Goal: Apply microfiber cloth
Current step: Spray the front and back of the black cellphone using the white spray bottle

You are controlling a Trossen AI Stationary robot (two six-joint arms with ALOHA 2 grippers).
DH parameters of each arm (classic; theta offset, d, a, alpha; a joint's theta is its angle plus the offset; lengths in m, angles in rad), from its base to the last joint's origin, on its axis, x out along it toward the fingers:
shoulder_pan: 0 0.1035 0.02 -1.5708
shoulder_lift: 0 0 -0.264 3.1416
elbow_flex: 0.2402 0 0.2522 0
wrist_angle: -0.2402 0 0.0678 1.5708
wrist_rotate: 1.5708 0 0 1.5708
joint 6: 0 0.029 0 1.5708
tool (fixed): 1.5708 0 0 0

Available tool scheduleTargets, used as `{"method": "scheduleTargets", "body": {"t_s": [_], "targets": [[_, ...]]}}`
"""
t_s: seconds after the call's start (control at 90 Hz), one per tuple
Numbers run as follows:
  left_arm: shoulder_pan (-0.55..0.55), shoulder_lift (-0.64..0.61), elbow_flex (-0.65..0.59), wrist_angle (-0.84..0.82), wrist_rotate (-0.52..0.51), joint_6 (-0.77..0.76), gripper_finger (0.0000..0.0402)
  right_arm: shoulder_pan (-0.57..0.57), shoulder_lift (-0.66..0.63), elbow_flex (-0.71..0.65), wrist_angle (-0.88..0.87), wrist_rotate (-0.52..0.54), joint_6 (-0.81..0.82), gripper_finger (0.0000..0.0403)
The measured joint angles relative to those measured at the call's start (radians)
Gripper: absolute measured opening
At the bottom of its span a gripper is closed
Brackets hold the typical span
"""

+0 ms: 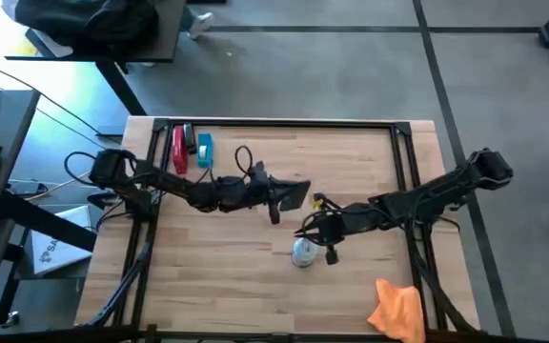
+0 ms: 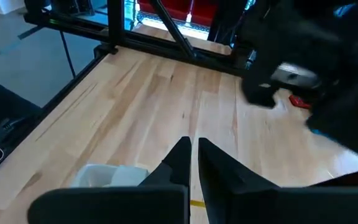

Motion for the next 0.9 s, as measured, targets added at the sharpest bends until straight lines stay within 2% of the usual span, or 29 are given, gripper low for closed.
{"method": "scheduleTargets", "body": {"t_s": [0.156, 0.278, 0.422, 0.533, 0.667, 0.9], "targets": [[-0.047, 0.000, 0.000, 0.042, -0.067, 0.056, 0.0015, 0.000, 0.000, 0.000, 0.000, 0.000, -0.005, 0.0000], [-0.025, 0.000, 0.000, 0.112, -0.110, 0.065, 0.0015, 0.000, 0.000, 0.000, 0.001, 0.000, -0.005, 0.0000], [0.014, -0.011, 0.000, 0.210, -0.081, 0.118, 0.0015, 0.000, 0.000, 0.000, 0.007, 0.000, 0.000, 0.0000], [0.015, -0.039, 0.000, 0.199, -0.046, 0.173, 0.0015, 0.000, 0.000, 0.000, 0.009, 0.003, -0.003, 0.0000], [-0.031, -0.047, -0.008, 0.171, -0.031, 0.315, 0.0015, 0.000, 0.001, 0.000, 0.017, 0.015, -0.008, 0.0000], [-0.066, -0.046, -0.066, 0.129, -0.160, 0.631, 0.0015, 0.029, 0.005, 0.053, 0.029, 0.013, -0.082, 0.0000]]}}
